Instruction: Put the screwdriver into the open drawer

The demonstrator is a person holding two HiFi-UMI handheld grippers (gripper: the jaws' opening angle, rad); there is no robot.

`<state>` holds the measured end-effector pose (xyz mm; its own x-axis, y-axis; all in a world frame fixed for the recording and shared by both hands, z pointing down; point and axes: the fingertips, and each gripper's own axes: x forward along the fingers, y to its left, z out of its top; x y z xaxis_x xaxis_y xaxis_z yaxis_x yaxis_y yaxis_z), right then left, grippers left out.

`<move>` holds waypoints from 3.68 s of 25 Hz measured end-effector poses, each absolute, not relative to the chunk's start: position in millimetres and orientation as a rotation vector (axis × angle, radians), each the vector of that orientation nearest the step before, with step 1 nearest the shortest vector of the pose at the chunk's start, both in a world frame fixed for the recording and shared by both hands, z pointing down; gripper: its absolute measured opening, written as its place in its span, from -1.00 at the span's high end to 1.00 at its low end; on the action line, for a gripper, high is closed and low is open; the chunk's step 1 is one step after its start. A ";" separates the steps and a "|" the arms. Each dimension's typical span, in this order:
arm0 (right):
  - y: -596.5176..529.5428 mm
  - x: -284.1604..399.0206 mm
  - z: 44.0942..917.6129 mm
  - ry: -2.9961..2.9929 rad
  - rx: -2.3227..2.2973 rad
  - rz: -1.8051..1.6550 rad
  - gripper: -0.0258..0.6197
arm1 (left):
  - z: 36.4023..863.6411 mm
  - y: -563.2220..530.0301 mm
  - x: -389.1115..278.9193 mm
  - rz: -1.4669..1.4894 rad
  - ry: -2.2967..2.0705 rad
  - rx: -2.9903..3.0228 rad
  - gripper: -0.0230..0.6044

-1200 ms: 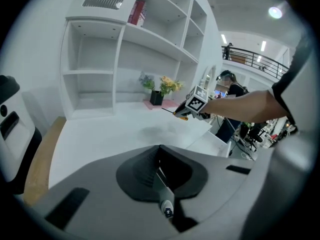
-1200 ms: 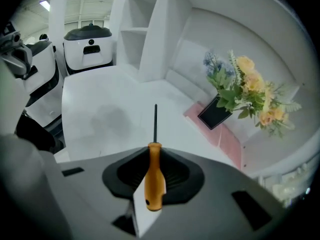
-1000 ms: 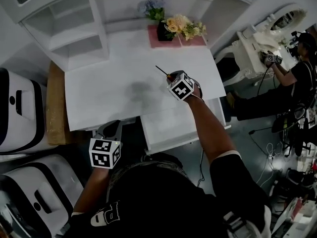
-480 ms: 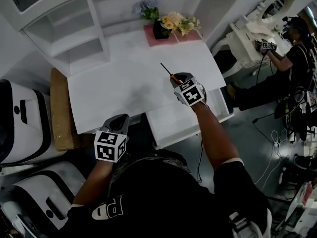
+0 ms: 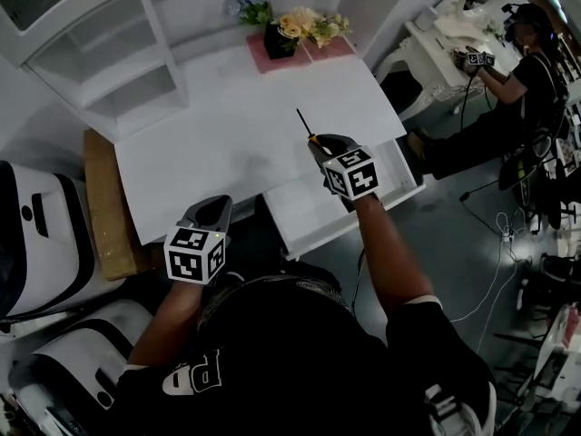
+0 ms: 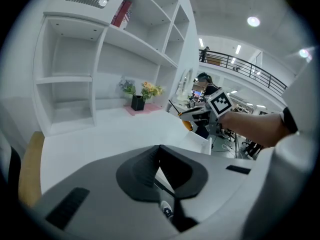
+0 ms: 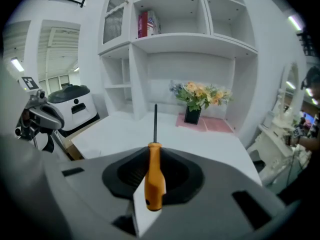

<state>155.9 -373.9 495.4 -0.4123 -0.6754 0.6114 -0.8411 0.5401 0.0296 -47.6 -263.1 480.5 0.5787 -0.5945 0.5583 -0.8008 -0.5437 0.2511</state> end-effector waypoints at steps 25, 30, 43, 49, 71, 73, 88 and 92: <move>-260.8 193.0 629.5 -2.047 1.249 0.978 0.68 | 511.8 -260.6 -16.5 0.617 -1.045 2.289 0.89; -249.7 193.4 649.2 -2.008 1.212 1.020 0.68 | 513.9 -258.1 -10.1 0.651 -1.021 2.323 0.89; -237.0 191.6 695.1 -1.893 1.072 1.140 0.68 | 512.4 -260.9 -11.8 0.658 -1.069 2.305 0.89; -235.0 187.6 717.1 -1.817 1.012 1.224 0.68 | 514.6 -260.0 -19.5 0.646 -1.109 2.272 0.89; -254.3 165.2 769.0 -1.694 0.922 1.237 0.68 | 517.8 -250.0 -65.1 0.604 -1.277 2.127 0.89; -254.7 163.7 772.5 -1.689 0.919 1.241 0.68 | 518.4 -248.4 -66.5 0.601 -1.284 2.118 0.89; -256.9 161.4 796.3 -1.656 0.921 1.313 0.68 | 520.7 -244.3 -73.9 0.590 -1.323 2.067 0.89; -257.2 160.7 799.7 -1.649 0.914 1.303 0.68 | 522.8 -243.1 -75.5 0.592 -1.326 2.058 0.89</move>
